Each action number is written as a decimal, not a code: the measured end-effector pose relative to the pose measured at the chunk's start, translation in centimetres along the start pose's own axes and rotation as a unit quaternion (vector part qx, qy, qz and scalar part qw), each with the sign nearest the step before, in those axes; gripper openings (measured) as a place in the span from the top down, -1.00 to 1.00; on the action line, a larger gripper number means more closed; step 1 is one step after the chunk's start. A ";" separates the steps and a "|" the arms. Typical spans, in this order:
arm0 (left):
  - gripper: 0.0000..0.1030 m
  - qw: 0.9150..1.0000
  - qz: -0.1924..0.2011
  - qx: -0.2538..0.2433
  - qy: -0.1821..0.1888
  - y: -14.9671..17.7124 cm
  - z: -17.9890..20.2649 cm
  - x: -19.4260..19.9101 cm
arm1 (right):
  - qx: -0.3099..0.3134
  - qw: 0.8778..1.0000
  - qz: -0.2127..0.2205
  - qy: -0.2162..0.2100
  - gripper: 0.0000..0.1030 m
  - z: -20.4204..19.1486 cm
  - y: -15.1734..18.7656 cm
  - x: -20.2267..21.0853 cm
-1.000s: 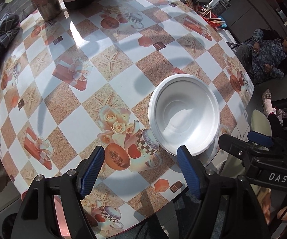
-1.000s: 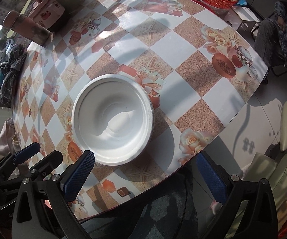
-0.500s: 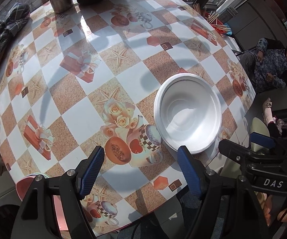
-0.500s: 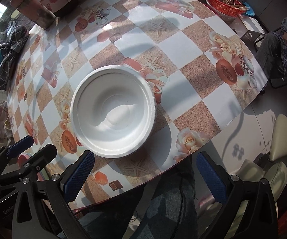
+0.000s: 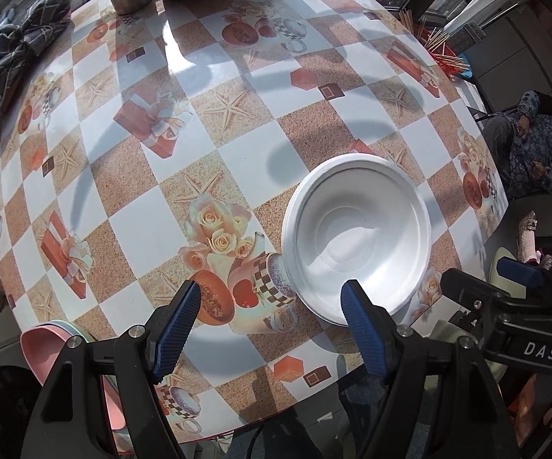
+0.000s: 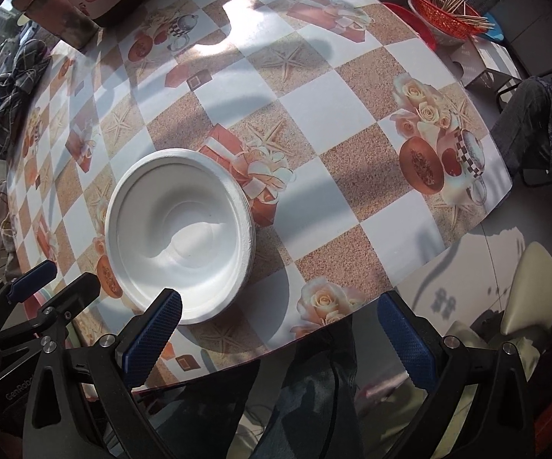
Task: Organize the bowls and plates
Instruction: 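Move both grippers back to the rim of the bowl stack, then close the left gripper on the stack rim while the right gripper clamps it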
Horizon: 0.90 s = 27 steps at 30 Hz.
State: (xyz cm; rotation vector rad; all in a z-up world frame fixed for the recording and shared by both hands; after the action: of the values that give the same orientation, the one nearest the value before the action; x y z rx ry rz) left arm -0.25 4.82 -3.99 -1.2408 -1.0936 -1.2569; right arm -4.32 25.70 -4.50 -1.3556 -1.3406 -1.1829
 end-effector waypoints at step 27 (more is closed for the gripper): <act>-0.53 0.998 -0.049 -0.005 -0.025 -1.1 1.9 -3.3 | -0.015 0.999 -0.045 -0.009 -1.00 2.3 -0.3 -2.7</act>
State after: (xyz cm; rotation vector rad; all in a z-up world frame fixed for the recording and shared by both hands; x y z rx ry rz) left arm -1.31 6.96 -7.11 -1.2456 -1.1980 -1.3116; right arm -4.45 27.53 -7.58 -1.3423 -1.4158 -1.2584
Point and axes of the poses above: each gripper's, at about its wrist camera, not at the fingertips, and x roughly against the way its jaws point, z to its right, y to its underside, the point moved 3 cm from there along -x, roughly the way its jaws point, and after that the axes turned 3 degrees about -y, right-handed, at the moved point
